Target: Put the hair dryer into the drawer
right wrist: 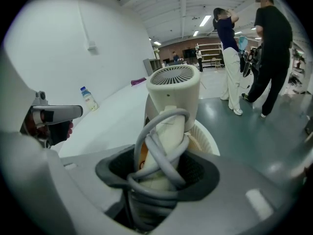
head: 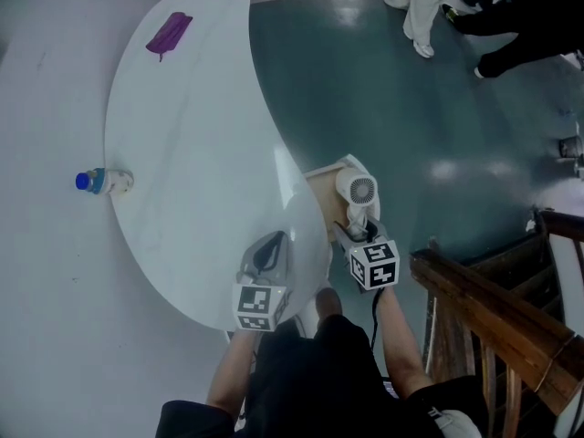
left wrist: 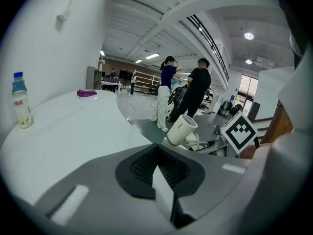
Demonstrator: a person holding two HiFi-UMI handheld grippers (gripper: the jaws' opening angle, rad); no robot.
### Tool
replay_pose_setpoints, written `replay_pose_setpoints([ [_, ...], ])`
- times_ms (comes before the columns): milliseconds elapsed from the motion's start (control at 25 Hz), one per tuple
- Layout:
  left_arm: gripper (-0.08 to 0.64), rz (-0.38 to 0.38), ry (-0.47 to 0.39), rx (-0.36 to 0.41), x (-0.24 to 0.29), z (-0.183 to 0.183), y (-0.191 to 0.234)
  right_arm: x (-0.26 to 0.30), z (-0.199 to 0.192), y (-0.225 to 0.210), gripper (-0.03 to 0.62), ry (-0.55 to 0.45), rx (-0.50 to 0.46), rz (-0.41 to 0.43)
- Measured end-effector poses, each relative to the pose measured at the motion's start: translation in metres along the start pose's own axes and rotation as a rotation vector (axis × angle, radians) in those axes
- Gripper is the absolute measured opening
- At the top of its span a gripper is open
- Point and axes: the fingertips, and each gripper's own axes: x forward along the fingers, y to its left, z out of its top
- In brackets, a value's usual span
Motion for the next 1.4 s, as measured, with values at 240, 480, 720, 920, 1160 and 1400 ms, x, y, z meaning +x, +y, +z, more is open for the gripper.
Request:
replay_pose_setpoints([
  [240, 0.006, 0.001, 0.041, -0.009, 0.024, -0.014, 0.004, 0.028, -0.02, -0.009, 0.245, 0.06, 0.016, 0.02],
  [480, 0.006, -0.001, 0.064, -0.015, 0.041, -0.02, 0.009, 0.054, -0.042, -0.018, 0.245, 0.126, 0.039, 0.025],
  [720, 0.006, -0.011, 0.076, -0.029, 0.049, -0.024, 0.013, 0.073, -0.06, -0.022, 0.245, 0.175, 0.066, 0.025],
  [920, 0.006, -0.022, 0.091, -0.054, 0.053, -0.031, 0.016, 0.087, -0.07, -0.026, 0.245, 0.217, 0.083, 0.014],
  [1160, 0.006, -0.025, 0.095, -0.066, 0.056, -0.032, 0.02, 0.104, -0.078, -0.032, 0.245, 0.257, 0.119, 0.005],
  [1400, 0.006, -0.031, 0.092, -0.075, 0.058, -0.033, 0.02, 0.118, -0.089, -0.038, 0.247, 0.311, 0.144, -0.005],
])
